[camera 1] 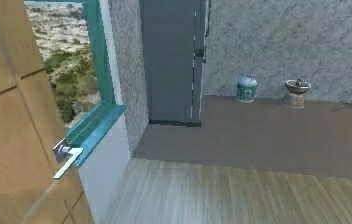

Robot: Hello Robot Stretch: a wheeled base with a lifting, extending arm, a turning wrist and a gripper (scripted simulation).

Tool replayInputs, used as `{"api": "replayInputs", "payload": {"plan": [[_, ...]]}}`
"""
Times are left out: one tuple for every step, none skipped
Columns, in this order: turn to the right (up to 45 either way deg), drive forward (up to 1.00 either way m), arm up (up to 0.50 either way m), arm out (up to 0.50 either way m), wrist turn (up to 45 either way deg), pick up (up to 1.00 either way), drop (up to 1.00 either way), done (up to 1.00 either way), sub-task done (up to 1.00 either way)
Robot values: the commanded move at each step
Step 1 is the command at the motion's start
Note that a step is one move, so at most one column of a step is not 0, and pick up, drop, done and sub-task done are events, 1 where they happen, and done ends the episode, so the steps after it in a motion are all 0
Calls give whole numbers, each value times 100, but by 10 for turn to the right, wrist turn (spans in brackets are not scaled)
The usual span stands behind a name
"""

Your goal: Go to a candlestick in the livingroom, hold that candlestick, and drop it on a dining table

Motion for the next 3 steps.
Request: {"api": "replayInputs", "payload": {"plan": [[240,0,0,0,0,0,0,0,0],[0,100,0,0,0,0,0,0,0],[30,0,0,0,0,0,0,0,0]]}}
